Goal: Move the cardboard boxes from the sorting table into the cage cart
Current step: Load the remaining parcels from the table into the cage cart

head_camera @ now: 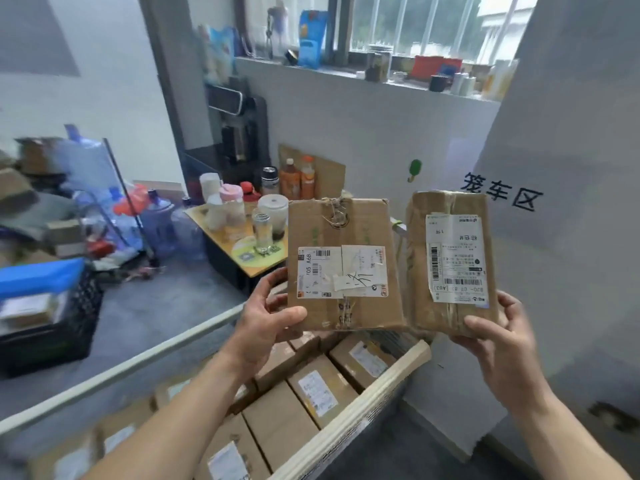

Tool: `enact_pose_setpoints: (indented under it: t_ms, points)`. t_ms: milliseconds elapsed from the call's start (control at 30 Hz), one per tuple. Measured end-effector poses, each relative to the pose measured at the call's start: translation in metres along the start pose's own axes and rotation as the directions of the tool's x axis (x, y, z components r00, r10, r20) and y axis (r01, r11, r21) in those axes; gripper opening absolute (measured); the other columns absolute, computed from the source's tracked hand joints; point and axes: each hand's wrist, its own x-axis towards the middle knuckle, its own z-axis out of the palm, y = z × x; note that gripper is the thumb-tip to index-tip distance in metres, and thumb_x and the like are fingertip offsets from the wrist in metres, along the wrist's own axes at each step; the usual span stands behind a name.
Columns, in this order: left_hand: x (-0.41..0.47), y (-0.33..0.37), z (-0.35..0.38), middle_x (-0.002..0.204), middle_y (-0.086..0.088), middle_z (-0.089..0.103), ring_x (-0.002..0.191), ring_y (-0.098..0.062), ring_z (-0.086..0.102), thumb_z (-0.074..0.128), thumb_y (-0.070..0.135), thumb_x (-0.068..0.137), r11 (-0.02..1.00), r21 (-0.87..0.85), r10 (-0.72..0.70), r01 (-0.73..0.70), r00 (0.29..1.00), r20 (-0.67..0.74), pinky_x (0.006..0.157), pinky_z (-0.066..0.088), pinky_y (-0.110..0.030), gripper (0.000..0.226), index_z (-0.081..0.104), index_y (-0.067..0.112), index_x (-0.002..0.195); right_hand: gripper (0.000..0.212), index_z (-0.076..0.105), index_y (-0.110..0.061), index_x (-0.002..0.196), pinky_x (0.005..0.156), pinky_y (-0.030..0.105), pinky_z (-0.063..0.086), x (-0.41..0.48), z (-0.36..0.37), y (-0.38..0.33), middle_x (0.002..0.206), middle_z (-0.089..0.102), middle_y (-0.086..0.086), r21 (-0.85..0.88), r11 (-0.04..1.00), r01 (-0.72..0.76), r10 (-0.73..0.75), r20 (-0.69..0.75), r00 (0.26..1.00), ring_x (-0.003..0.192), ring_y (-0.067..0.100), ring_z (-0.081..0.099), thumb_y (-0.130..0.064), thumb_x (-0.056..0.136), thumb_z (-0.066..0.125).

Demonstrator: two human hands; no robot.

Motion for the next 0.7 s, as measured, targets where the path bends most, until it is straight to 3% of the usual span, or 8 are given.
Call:
enact_pose_setpoints:
  t_ms: [167,267,433,567,700]
  points:
    - [-0.042,0.01,-0.091,0.122,-0.018,0.069,0.107,-0.04,0.069,0.082,0.025,0.069,0.999,0.042,0.037,-0.03,0.986,-0.166,0.091,0.055,-0.063,0.077,0.047,0.035,0.138,0.053,0.048,-0.018,0.129,0.074,0.041,0.063,-0.002,0.087,0.035,0.114,0.071,0.011,-0.015,0.997,-0.076,0.077,0.123,0.989,0.1,0.03,0.071,0.009,0.085,0.059]
    - [-0.059,0.01,-0.117,0.119,-0.017,0.071,0.105,-0.038,0.07,0.074,0.016,0.074,0.999,0.032,0.03,-0.023,0.971,-0.238,0.088,0.058,-0.056,0.07,0.048,0.034,0.137,0.048,0.051,-0.021,0.124,0.077,0.043,0.064,-0.003,0.115,0.049,0.116,0.068,0.014,-0.039,0.993,-0.113,0.118,0.178,0.977,0.097,0.029,0.072,0.01,0.088,0.058]
    - [-0.108,-0.014,-0.184,0.118,-0.012,0.072,0.105,-0.038,0.07,0.075,0.019,0.073,1.0,0.004,-0.014,0.017,0.902,-0.431,0.089,0.056,-0.057,0.066,0.053,0.042,0.131,0.06,0.051,-0.02,0.126,0.072,0.04,0.064,-0.007,0.184,0.108,0.115,0.069,0.015,-0.124,0.963,-0.237,0.266,0.326,0.907,0.099,0.032,0.071,0.002,0.074,0.072]
    - [-0.14,-0.047,-0.213,0.119,-0.014,0.072,0.102,-0.038,0.071,0.083,0.025,0.062,0.996,-0.078,-0.08,0.045,0.843,-0.531,0.08,0.06,-0.05,0.078,0.052,0.038,0.132,0.05,0.05,-0.018,0.126,0.069,0.038,0.064,-0.008,0.219,0.162,0.11,0.072,0.014,-0.226,0.926,-0.301,0.37,0.401,0.838,0.094,0.031,0.073,0.01,0.086,0.061]
    - [-0.163,-0.089,-0.229,0.116,-0.016,0.073,0.103,-0.037,0.072,0.085,0.024,0.056,0.985,-0.144,-0.162,0.092,0.771,-0.616,0.077,0.06,-0.043,0.084,0.052,0.032,0.133,0.051,0.048,-0.016,0.13,0.076,0.046,0.061,-0.009,0.234,0.218,0.113,0.071,0.018,-0.321,0.867,-0.381,0.491,0.425,0.761,0.095,0.035,0.072,0.009,0.087,0.061]
